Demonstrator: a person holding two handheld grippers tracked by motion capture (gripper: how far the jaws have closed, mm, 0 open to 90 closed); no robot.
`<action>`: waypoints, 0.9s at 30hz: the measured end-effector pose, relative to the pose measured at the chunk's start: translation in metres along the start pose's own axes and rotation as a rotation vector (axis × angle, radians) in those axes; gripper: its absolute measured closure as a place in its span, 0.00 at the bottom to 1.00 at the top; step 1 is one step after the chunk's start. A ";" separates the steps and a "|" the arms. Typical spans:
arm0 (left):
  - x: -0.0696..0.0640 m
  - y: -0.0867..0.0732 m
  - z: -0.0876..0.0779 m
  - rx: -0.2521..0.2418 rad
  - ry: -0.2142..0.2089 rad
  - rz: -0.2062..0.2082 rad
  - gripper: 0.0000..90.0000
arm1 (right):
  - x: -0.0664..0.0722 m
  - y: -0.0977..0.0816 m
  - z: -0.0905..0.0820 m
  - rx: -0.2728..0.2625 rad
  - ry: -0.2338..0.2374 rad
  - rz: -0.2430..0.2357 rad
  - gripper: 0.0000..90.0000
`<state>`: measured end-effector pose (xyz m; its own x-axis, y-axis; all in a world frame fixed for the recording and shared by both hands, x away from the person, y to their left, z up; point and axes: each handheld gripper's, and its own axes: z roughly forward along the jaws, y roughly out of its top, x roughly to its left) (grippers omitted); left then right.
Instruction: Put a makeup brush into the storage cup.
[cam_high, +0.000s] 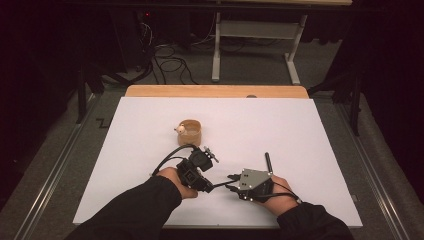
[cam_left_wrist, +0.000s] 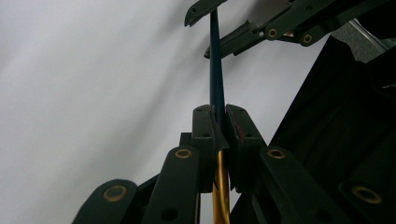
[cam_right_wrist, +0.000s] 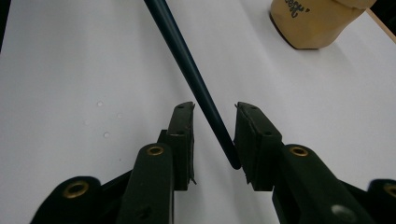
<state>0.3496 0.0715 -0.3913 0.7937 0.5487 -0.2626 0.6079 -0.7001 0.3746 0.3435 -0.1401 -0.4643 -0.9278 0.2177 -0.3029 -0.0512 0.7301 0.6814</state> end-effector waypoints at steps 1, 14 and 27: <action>0.000 0.000 0.000 -0.001 0.000 0.000 0.92 | 0.000 0.000 0.000 0.002 0.004 -0.008 0.78; 0.001 0.000 -0.003 -0.008 -0.014 -0.013 0.92 | 0.004 0.000 0.000 0.014 -0.012 -0.064 0.88; 0.006 -0.003 -0.008 -0.035 0.049 -0.037 0.77 | 0.009 0.002 -0.001 0.015 0.028 -0.105 0.96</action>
<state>0.3527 0.0802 -0.3869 0.7679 0.5967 -0.2332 0.6353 -0.6626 0.3966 0.3347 -0.1369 -0.4653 -0.9276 0.1211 -0.3534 -0.1435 0.7579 0.6364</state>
